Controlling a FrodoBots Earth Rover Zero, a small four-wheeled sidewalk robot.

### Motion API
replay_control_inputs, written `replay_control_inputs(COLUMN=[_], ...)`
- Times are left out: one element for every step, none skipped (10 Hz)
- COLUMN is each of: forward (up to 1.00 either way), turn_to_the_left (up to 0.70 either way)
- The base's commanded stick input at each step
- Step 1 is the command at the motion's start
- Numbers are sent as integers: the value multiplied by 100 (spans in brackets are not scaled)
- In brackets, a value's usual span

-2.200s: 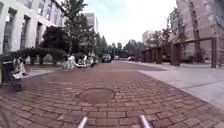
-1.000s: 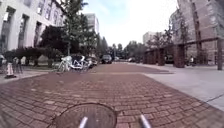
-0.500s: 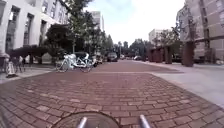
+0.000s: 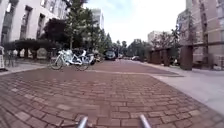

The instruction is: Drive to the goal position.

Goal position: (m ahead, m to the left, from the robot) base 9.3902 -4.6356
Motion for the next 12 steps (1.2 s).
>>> replay_control_inputs(forward=[70,70,70,70,70,70,70,70,70,70,70,70], turn_to_the_left=[0,0,0,0,0,0,0,0,0,0,0,0])
